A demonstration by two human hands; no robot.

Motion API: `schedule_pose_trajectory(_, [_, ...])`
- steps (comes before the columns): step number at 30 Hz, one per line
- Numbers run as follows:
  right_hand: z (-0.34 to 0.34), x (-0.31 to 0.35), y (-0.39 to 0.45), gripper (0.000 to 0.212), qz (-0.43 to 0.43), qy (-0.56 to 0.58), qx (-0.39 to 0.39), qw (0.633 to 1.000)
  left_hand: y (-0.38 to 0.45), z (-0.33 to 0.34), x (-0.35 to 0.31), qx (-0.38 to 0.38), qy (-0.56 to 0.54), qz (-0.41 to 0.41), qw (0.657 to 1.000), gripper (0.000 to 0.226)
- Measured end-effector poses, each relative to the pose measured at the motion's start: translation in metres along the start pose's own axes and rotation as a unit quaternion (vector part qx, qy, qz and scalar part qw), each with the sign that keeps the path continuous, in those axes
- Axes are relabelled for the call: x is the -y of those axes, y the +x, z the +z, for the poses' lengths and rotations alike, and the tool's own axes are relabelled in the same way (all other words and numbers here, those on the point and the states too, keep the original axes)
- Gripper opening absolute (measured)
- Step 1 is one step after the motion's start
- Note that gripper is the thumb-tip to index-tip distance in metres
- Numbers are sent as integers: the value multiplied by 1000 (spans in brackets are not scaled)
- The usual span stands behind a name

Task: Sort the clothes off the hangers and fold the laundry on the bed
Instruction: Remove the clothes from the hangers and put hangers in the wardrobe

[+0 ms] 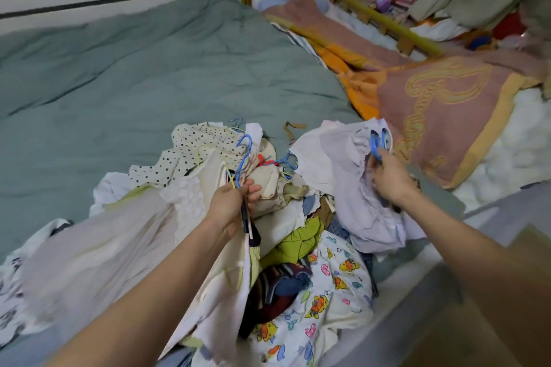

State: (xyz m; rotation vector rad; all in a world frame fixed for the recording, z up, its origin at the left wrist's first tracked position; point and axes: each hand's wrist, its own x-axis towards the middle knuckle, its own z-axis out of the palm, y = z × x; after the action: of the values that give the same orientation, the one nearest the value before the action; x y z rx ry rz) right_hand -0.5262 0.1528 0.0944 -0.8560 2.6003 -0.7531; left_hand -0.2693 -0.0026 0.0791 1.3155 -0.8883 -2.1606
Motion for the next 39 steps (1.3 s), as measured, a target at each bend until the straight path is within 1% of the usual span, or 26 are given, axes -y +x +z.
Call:
schedule_pose_trajectory(2, [-20,10,-4,47,-49,-87,-64,993,-4,1,-11,10,-17,7,1000,19])
schedule_pose_trajectory(3, [-34,16,-2,51,-71,-123,-95,985,-5,3,-15,14,-23,12,1000,20])
schedule_pose_trajectory(4, [-49,22,3,49,-85,-156,-120,977,-5,7,-20,16,-24,18,999,22])
schedule_pose_trajectory(6, [-73,37,21,36,-88,-196,-144,966,-2,20,-26,15,-17,28,999,26])
schedule_pose_trajectory(7, [-79,46,32,32,-87,-216,-146,962,0,28,-27,12,-21,27,999,26])
schedule_pose_trajectory(9, [-75,63,59,32,-98,-245,-137,955,12,45,-26,9,-22,16,1000,26])
schedule_pose_trajectory(12, [-33,73,101,28,-131,-254,-69,956,41,64,-19,-8,-5,2,1000,28])
schedule_pose_trajectory(14, [7,71,133,25,-149,-258,-17,955,63,70,-12,-42,-8,-6,999,24])
schedule_pose_trajectory(16, [46,65,163,27,-161,-259,29,952,86,74,-6,-73,-14,-15,997,22])
schedule_pose_trajectory(18, [81,59,188,31,-165,-261,72,949,109,79,-2,-92,-19,-21,995,24])
schedule_pose_trajectory(22, [147,52,227,29,-162,-237,142,947,153,81,0,-121,-6,-21,992,25])
schedule_pose_trajectory(24, [182,53,243,29,-147,-226,173,947,173,76,2,-135,-18,-26,990,24])
schedule_pose_trajectory(27, [227,54,256,32,-95,-200,228,948,196,71,7,-150,-22,-39,988,24])
schedule_pose_trajectory(30, [260,48,256,33,-80,-187,281,938,211,71,17,-150,-13,-48,987,26])
schedule_pose_trajectory(33, [276,39,254,36,-71,-187,303,932,218,68,26,-149,-16,-60,987,24])
schedule_pose_trajectory(36, [277,34,254,35,-54,-180,313,931,219,65,30,-140,-14,-66,988,22])
schedule_pose_trajectory(38, [272,34,254,30,-39,-171,292,940,216,64,28,-136,-13,-64,989,22])
schedule_pose_trajectory(39, [266,36,255,23,-43,-165,277,946,213,64,25,-136,-16,-62,989,21])
